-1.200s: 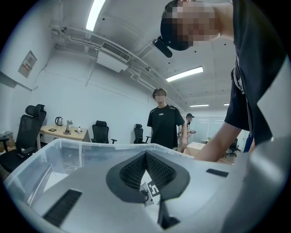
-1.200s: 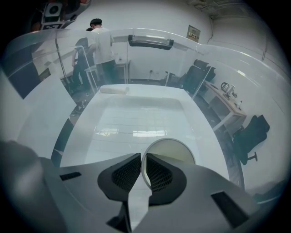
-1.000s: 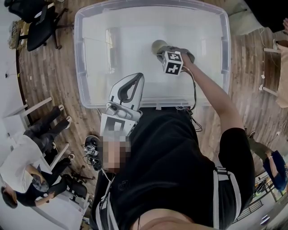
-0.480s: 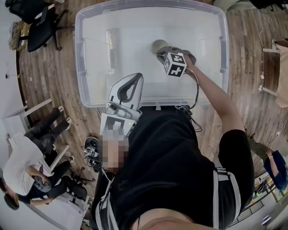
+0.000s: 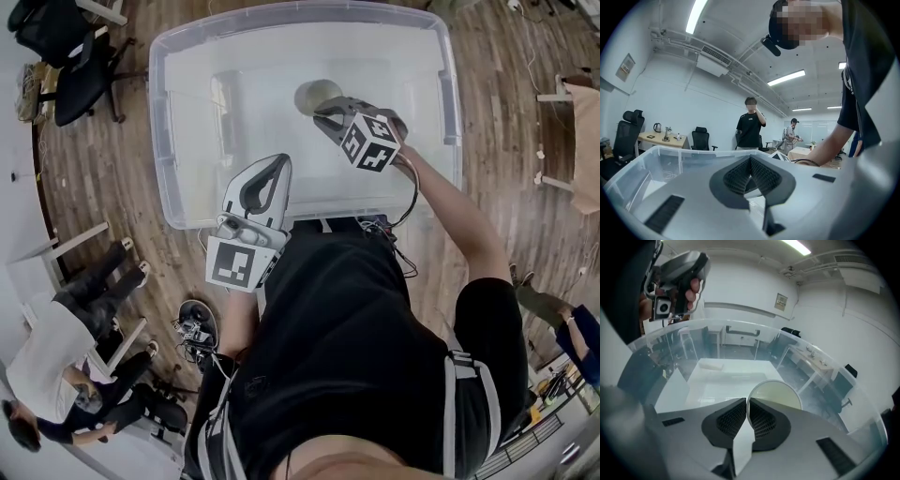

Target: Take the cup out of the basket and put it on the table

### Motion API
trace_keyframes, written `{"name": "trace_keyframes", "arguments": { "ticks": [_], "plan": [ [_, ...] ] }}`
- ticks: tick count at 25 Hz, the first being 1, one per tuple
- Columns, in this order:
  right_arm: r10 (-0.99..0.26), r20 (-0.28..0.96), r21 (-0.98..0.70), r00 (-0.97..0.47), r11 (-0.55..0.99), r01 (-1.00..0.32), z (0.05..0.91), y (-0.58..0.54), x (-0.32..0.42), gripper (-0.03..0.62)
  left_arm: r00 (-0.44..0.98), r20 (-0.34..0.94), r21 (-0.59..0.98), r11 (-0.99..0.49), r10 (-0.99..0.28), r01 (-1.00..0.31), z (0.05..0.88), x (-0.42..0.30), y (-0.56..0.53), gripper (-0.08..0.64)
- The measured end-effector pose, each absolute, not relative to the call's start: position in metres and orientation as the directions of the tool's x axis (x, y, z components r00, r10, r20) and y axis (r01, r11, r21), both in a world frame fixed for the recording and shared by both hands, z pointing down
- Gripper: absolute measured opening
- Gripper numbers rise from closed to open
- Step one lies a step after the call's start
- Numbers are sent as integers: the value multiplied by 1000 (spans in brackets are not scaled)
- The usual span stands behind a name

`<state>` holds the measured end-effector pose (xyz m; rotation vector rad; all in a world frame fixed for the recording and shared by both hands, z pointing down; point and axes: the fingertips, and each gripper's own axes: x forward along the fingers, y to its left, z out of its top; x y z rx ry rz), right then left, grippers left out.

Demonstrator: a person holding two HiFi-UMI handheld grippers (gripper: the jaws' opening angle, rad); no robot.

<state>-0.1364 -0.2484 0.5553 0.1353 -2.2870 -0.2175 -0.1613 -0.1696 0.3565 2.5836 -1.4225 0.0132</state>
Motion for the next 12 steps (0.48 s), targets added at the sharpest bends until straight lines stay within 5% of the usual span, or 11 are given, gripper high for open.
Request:
{"name": "trace_keyframes", "arguments": {
  "ticks": [12],
  "plan": [
    [-285,493,188,-822,957,-220,432,-216,-113,37,545,112,137,-531,-831,-836,353,-151,-155,18]
  ]
}}
